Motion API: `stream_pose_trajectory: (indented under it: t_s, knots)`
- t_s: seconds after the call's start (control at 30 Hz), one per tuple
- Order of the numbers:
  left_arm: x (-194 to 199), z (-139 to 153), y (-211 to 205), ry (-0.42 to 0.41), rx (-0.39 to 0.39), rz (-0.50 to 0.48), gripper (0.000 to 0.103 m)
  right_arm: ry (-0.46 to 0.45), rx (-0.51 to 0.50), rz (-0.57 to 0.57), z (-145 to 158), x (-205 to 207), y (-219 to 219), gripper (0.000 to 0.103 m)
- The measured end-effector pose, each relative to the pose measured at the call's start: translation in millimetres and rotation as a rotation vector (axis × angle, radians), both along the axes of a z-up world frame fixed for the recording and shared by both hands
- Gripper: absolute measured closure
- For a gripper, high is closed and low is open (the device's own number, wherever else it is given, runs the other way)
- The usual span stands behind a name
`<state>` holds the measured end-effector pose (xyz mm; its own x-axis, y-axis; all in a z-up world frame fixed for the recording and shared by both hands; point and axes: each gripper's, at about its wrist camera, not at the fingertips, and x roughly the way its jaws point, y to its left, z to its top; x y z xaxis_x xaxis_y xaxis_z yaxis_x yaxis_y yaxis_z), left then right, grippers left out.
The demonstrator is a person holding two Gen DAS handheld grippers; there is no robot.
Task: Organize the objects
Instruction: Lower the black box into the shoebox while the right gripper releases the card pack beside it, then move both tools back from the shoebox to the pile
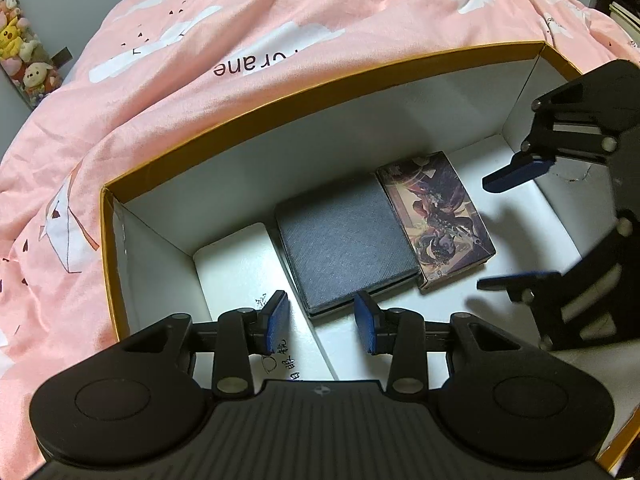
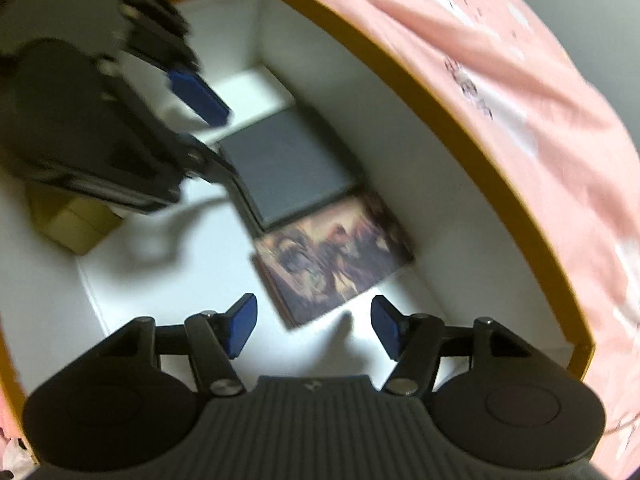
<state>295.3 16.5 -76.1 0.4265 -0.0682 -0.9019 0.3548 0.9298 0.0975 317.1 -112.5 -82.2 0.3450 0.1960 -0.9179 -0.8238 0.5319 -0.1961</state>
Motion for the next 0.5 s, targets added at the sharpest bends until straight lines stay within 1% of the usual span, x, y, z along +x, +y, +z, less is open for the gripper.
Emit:
stream_pose_trajectory:
  t_s: [0.07,0.13,0.17,0.2,0.23,0.37,0.43,0.5]
  knots:
    - [1,0,0,-0.001,-0.001,0.001,0.058,0.006,-0.010,-0.003,-3,5,0,0.039]
    - [3,0,1,0.000,-0.006,0.003,0.058,0.000,-0.028,0.015,-5,6,2,0.041]
    - [3,-1,1,0.001,-0.008,0.004,0.058,-0.005,-0.038,0.026,-5,7,4,0.046]
    - [4,-1,1,0.001,-0.010,0.005,0.058,-0.009,-0.045,0.045,-5,6,6,0.048]
    - [4,-1,2,0.002,-0.013,0.006,0.058,-0.010,-0.050,0.063,-5,5,7,0.048]
    - [5,-3,3,0.010,-0.022,0.009,0.058,-0.058,-0.077,0.131,-5,-1,10,0.049]
    - [6,-3,2,0.012,-0.018,0.009,0.058,-0.094,-0.088,0.184,-5,-7,12,0.050]
    - [5,-3,-1,0.009,-0.009,0.005,0.058,-0.119,-0.090,0.228,-5,-14,15,0.055]
